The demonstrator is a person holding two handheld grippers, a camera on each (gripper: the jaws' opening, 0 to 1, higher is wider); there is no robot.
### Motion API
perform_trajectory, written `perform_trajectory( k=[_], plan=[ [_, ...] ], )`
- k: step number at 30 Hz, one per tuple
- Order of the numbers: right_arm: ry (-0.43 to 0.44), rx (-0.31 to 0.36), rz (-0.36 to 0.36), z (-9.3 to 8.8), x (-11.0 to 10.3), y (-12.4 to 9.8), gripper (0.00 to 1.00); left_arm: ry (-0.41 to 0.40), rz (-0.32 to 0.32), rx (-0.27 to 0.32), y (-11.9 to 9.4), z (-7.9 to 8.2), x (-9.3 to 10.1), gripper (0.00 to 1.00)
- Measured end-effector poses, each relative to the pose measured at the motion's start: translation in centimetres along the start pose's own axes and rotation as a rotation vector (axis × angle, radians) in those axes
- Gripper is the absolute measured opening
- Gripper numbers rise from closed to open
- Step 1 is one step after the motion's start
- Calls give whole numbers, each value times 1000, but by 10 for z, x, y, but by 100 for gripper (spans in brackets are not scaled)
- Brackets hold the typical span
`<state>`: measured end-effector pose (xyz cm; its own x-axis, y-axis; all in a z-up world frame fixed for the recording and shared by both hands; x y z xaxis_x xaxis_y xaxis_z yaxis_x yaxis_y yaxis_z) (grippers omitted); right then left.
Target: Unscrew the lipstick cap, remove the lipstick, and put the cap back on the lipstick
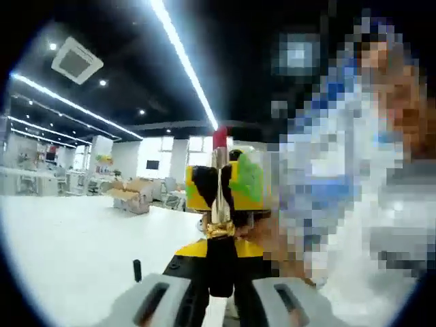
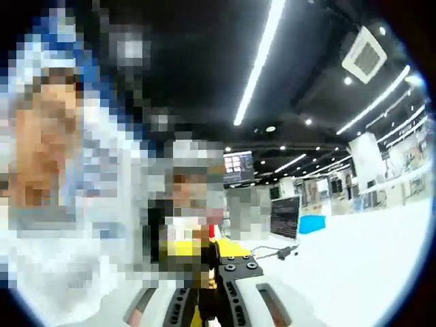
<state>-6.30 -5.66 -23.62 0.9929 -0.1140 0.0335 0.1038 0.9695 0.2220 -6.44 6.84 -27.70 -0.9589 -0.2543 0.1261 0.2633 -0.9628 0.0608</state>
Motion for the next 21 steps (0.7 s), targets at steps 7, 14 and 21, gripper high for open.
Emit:
perform_trajectory(
  k=[7, 14, 21],
  plan=[
    [-165, -126, -168, -4, 5, 3, 6, 96, 320, -22, 5, -8, -8, 12],
    [-221, -170, -214, -5, 5, 4, 6, 232, 430, -76, 3, -8, -12, 13],
    [-84, -89, -154, -1, 11, -4, 6, 145, 199, -90, 1, -5, -8, 27]
  ],
)
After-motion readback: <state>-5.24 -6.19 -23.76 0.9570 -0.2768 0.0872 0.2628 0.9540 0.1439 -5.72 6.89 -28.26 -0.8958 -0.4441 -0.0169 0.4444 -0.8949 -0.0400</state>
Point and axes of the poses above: the point that each gripper's makers call its tool centre point, and the gripper's own axes: y roughly forward along the fingers, x roughly to its right, z roughly out of its top, the point moved 10 cm from there along -y, roughly backward along the fingers, and after that the axes turned 5 degrees about -y, right-handed, at the moved point
